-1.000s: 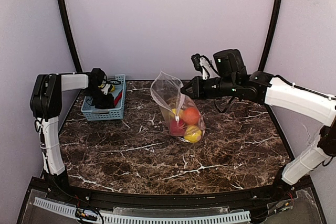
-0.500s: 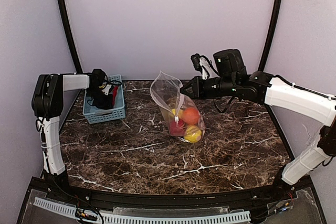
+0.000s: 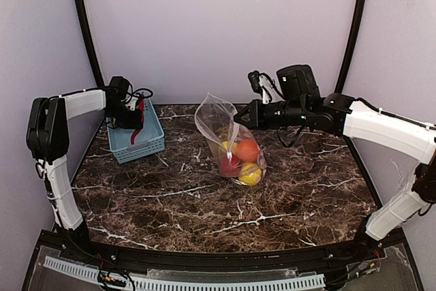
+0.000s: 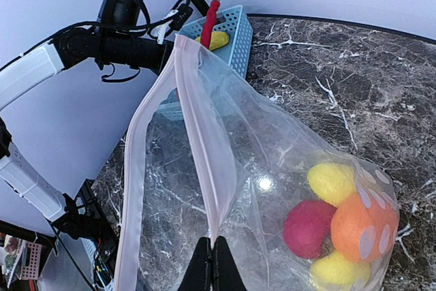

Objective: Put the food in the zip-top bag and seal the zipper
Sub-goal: Pick up the fake vegetable from the bin, then place the fake vegetable in the zipper food storage bag.

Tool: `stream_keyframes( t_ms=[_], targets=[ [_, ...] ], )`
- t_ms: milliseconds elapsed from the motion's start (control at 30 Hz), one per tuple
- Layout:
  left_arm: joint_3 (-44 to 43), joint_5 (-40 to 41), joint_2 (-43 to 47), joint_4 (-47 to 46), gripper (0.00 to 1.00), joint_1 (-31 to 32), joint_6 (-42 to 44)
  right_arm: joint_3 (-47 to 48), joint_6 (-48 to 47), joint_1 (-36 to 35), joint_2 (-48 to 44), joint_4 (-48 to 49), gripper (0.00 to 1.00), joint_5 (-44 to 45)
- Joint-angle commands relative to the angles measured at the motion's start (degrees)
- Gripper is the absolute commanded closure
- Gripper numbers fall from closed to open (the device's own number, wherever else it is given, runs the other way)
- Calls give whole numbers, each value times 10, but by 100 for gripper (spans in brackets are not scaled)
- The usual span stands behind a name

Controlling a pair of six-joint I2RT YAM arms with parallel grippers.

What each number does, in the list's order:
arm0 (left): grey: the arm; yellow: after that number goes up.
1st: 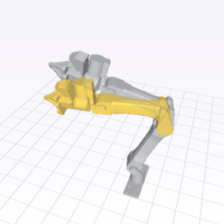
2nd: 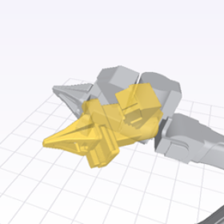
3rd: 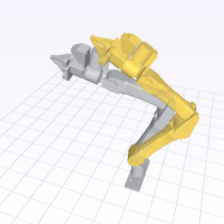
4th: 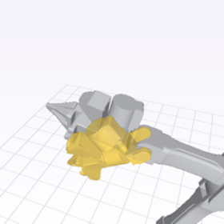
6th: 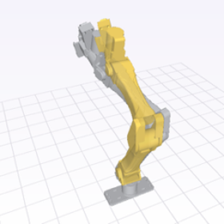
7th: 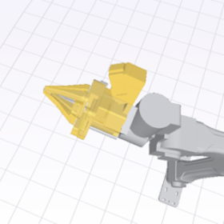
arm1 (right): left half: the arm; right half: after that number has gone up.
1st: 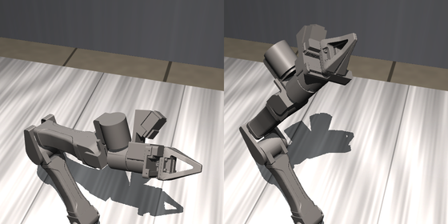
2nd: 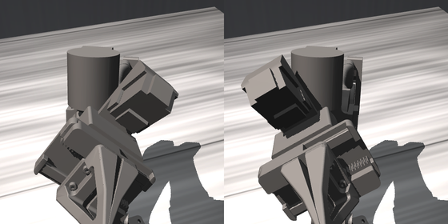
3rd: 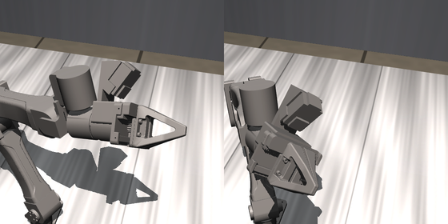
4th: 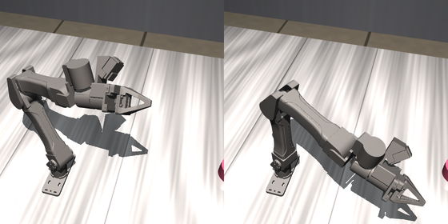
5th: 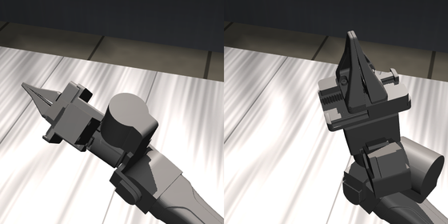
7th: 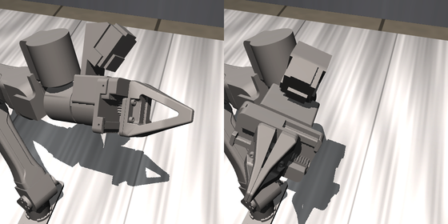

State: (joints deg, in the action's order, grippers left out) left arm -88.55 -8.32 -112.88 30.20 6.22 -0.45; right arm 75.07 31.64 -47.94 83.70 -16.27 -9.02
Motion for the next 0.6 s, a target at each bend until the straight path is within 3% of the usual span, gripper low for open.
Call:
stream_keyframes(
  t_ms=[0, 167, 300, 367, 567],
  targets=[
    [21, -16, 67, -17, 95, -3, -6, -4, 4, 4, 2, 17, 100, -1],
    [43, -36, 149, -26, 95, -4, -22, 0, 4, 4, 5, 13, 100, -2],
    [74, -106, 231, -40, 95, 2, -52, 4, -4, 4, 7, 16, 100, -6],
    [116, -141, 280, -59, 95, 20, -57, 7, -8, 4, 11, 19, 100, -13],
    [187, -148, 399, -142, 94, 146, -64, 20, -10, 2, 26, 22, 100, -29]
  ],
)
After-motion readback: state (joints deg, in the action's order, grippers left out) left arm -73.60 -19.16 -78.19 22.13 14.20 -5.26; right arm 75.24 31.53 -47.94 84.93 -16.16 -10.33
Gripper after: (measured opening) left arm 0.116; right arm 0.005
